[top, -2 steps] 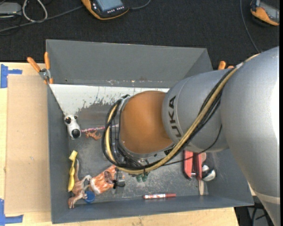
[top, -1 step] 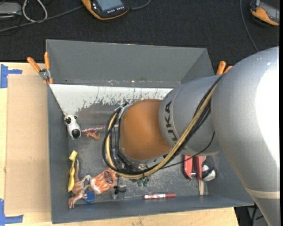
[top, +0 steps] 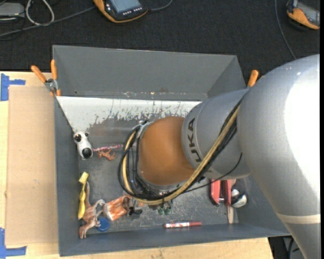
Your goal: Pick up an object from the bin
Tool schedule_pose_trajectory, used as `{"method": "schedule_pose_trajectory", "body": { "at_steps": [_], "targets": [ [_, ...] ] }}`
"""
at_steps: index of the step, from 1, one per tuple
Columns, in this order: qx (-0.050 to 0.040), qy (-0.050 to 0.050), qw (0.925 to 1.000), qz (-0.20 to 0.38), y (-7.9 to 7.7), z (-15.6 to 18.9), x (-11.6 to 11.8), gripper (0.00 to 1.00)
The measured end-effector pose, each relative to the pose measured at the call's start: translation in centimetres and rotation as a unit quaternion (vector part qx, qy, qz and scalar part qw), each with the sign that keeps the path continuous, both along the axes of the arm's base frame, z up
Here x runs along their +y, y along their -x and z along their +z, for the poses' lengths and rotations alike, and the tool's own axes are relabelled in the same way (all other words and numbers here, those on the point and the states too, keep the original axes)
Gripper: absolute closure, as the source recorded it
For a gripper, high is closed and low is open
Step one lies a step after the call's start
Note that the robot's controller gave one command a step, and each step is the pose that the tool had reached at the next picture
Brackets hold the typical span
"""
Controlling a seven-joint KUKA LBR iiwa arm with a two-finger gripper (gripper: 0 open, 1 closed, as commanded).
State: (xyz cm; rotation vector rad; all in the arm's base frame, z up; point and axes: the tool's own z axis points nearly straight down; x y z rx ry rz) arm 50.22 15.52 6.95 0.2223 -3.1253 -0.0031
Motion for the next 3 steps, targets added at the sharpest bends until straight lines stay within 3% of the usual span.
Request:
{"method": "schedule_pose_trajectory", "body": {
  "at_steps": [1, 2, 3],
  "targets": [
    [0.0, 0.0, 1.0, 0.0, 0.0, 0.0, 0.0, 1.0],
    [0.0031, 0.001, 1.0, 0.007, 0.3, 5.8, -0.3, 1.0],
    [0.0049, 0.001, 0.9989, 0.046, 0.4, 14.2, 1.6, 1.0]
  ]
}}
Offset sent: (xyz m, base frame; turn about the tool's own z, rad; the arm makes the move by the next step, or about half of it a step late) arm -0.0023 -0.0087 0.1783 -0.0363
